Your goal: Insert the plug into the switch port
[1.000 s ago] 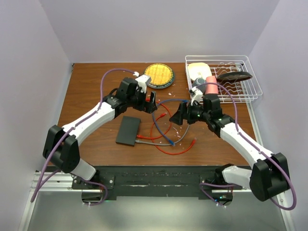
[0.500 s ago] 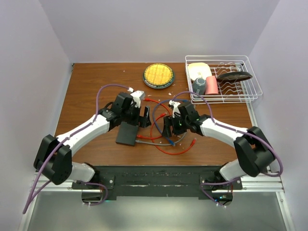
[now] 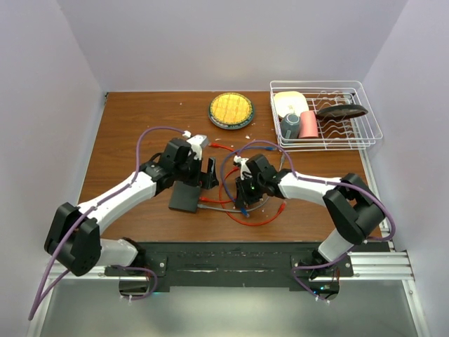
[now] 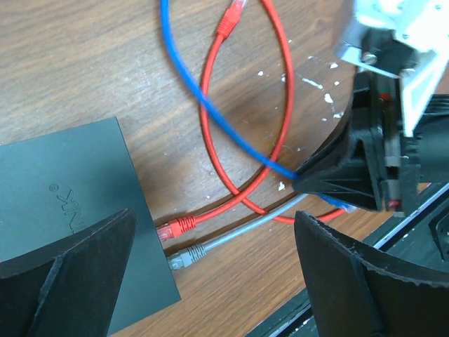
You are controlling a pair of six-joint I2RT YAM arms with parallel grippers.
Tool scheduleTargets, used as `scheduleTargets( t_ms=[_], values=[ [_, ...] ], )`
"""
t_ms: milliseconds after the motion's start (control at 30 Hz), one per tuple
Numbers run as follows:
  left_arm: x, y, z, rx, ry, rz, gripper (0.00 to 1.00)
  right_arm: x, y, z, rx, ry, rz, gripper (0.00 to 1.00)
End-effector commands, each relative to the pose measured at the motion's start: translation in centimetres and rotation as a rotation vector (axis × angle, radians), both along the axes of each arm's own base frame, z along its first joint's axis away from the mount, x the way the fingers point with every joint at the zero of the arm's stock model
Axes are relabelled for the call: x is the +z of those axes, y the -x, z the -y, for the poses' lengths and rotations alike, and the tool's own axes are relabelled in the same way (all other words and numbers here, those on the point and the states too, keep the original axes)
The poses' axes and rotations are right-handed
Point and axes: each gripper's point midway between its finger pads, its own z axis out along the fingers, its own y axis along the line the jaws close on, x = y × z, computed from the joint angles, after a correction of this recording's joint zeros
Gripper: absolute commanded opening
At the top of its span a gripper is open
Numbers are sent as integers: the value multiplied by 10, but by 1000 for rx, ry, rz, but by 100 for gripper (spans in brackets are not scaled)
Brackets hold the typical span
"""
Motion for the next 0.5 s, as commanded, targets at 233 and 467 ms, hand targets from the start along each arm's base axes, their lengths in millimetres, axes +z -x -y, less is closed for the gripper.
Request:
scheduleTargets(
  t_ms=[233, 467],
  values=[
    [61, 17, 33, -110, 139, 222, 92, 38, -18, -45, -51, -215, -32, 0],
    [71, 41, 45, -222, 177, 331, 88, 58, -20, -63, -25, -298, -66, 0]
  ],
)
